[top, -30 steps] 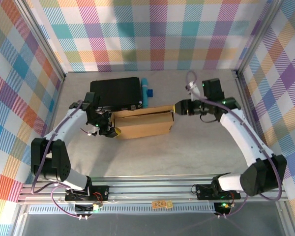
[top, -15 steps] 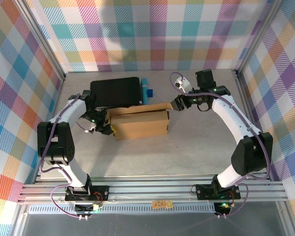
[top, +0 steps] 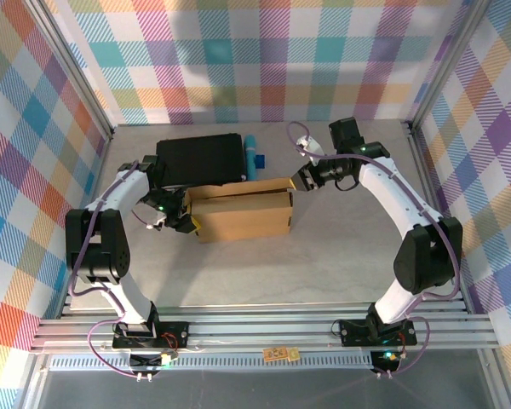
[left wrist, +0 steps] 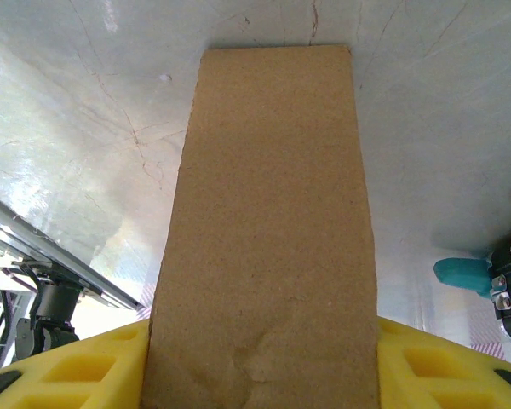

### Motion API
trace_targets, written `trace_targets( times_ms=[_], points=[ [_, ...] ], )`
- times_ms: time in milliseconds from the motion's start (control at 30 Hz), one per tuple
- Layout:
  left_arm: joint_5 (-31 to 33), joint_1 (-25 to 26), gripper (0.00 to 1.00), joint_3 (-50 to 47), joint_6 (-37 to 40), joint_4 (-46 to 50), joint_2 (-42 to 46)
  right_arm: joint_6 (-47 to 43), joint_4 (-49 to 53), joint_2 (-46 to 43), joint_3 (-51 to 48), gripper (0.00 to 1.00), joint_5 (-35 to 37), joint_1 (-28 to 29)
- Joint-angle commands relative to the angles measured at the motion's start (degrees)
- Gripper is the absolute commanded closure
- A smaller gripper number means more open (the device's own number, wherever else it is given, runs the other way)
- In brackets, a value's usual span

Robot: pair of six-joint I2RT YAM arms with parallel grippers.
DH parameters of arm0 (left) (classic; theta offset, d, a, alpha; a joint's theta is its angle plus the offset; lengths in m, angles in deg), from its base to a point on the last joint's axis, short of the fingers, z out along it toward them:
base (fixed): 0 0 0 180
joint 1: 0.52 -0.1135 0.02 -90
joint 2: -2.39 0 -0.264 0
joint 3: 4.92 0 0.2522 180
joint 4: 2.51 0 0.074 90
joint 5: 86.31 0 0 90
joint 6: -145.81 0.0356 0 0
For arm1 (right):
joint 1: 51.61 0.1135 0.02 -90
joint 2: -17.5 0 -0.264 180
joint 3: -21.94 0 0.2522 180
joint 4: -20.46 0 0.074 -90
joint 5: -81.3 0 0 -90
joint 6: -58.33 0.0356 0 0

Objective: Fold the paper box

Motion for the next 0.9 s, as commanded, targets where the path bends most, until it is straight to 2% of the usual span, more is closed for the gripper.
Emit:
trace_targets(
  times_ms=[0,100,300,467,600,867],
  points=[
    [8.1,-1.3,0.86,0.3,-0.8,3.0,-2.2,0.1,1.9,0.2,0.2,0.64,1.4,0.9],
    [8.1,-1.3,0.86,0.7,-0.9,3.2,-2.4,0.0,2.5,1.3,1.4,0.67,4.0,1.8],
    [8.1,-1.3,0.86,0.2,-1.3,2.7,-2.4,0.1,3.0,1.2,2.1,0.80,5.7,2.7],
    [8.0,-1.3,0.86,-0.5,-2.0,1.9,-2.3,1.7,3.5,0.3,2.3,1.00,7.2,3.6],
    [8.1,-1.3,0.87,-0.6,-3.9,1.3,-2.2,4.1,4.8,0.0,2.8,1.00,9.1,5.1],
    [8.6,-1.3,0.88,-2.8,-7.3,-0.6,-0.4,18.5,6.1,-1.1,0.9,1.00,17.3,8.2]
  ],
)
